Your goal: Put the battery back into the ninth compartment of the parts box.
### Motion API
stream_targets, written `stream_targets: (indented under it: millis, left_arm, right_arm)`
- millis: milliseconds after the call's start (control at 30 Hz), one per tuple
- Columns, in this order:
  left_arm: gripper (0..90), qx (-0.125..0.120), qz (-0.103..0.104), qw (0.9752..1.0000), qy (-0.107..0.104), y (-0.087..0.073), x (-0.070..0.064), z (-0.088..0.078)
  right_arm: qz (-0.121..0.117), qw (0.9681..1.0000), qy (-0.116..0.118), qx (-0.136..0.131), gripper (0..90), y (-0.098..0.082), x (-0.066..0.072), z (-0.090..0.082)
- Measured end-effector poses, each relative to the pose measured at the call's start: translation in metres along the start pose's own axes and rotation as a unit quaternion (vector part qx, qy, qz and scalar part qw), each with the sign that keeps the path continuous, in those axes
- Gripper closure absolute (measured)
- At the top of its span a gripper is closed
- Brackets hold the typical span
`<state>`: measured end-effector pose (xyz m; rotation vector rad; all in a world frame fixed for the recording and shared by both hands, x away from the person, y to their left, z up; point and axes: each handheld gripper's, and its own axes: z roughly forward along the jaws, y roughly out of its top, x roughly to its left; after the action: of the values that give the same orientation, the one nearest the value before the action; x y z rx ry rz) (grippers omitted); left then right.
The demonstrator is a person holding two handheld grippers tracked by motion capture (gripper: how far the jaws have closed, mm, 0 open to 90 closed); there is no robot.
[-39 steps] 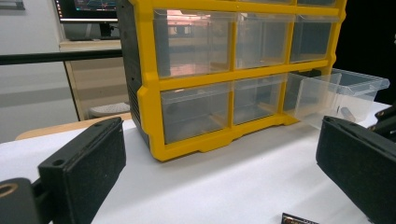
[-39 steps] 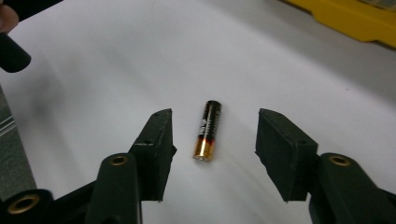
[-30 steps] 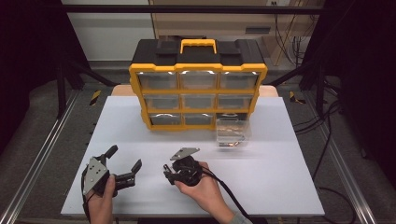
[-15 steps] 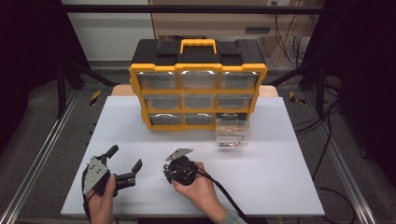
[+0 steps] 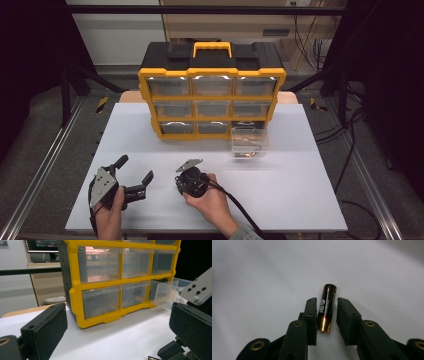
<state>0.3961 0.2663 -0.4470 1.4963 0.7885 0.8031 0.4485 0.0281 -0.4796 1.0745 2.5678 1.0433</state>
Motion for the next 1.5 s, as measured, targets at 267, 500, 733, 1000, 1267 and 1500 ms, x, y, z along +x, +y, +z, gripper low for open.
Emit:
stream_targets:
  millis: [267,500,733,1000,1267,1500]
  left_arm:
    - [1.5,-0.003,-0.005,1.0,-0.005,-0.001,0.002,0.003]
    - [1.5,0.002,-0.005,1.0,-0.004,-0.001,0.002,0.005]
    - [1.5,0.003,-0.003,1.0,-0.005,-0.001,0.001,0.005]
    - [1.5,0.005,-0.002,1.0,-0.002,-0.001,0.001,0.004]
    - [1.5,0.006,0.0,1.0,-0.001,-0.001,0.001,0.004]
    - [1.5,0.005,-0.003,1.0,-0.002,-0.002,0.001,0.004]
  right_arm:
    - [-0.001,1.0,0.002,-0.002,71.7,0.0,0.0,0.001]
    - [-0.003,1.0,-0.001,-0.003,76.5,-0.001,0.0,0.001]
    - [-0.007,1.0,-0.001,-0.004,76.6,-0.002,-0.004,-0.001]
    - [-0.008,0.9997,-0.003,-0.024,76.7,-0.006,-0.019,-0.015]
    - [-0.004,0.9988,-0.012,-0.048,76.7,-0.01,-0.037,-0.042]
    - [-0.006,0.9973,-0.021,-0.071,76.6,-0.011,-0.052,-0.071]
